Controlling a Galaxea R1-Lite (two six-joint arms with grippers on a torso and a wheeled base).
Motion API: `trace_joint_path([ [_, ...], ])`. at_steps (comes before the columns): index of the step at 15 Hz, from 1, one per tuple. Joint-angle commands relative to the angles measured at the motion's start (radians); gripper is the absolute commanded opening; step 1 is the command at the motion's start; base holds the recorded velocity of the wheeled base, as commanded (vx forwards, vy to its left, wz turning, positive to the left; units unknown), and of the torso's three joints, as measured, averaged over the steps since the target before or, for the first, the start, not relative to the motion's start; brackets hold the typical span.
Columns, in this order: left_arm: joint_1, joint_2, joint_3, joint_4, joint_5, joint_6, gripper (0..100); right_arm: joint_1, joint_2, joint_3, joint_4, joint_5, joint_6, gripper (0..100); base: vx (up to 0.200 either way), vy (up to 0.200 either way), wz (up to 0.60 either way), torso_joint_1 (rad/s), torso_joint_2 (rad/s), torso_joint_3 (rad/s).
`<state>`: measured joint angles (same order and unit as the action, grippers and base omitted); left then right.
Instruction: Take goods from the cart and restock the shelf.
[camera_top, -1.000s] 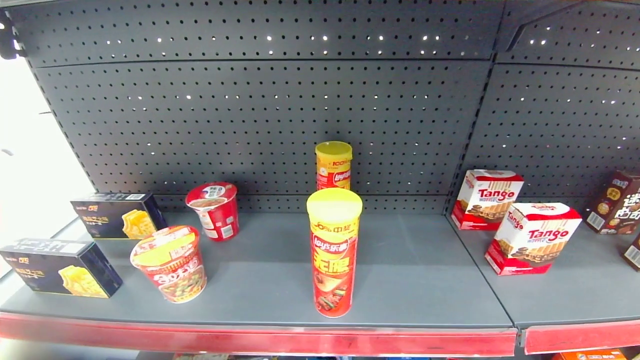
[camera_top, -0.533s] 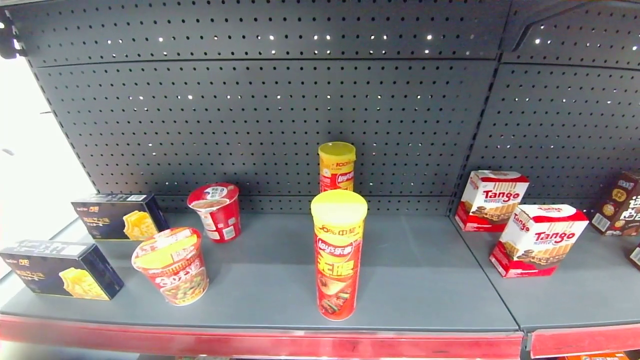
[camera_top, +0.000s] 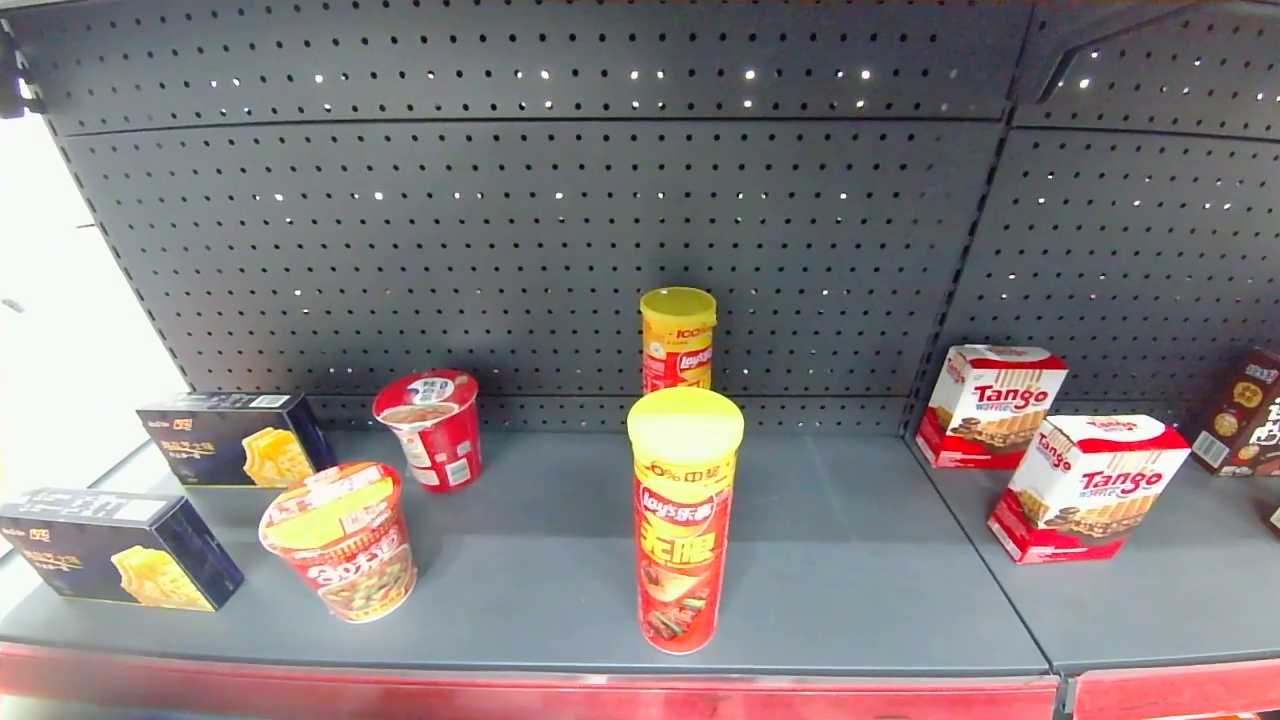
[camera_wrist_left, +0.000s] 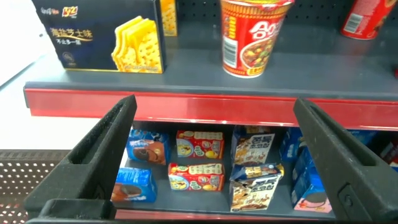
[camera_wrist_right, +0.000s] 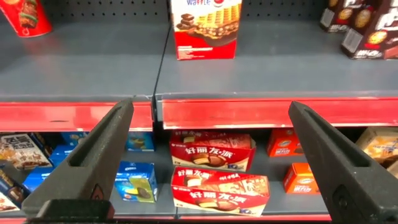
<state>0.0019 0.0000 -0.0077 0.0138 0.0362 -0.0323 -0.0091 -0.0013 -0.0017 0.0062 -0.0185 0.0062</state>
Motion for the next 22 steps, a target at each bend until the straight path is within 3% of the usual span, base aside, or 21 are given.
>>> trace_joint_path([
  [1, 0.000, 0.002, 0.000, 0.000, 0.001, -0.001, 100, 0.000, 0.001, 0.000, 0.000, 0.000, 0.000, 100, 0.000, 0.200, 0.00, 0.002, -0.01, 0.007],
  [22, 0.000, 0.002, 0.002, 0.000, 0.001, -0.001, 100, 0.000, 0.001, 0.000, 0.000, 0.000, 0.000, 100, 0.000, 0.000, 0.00, 0.000, 0.00, 0.000],
])
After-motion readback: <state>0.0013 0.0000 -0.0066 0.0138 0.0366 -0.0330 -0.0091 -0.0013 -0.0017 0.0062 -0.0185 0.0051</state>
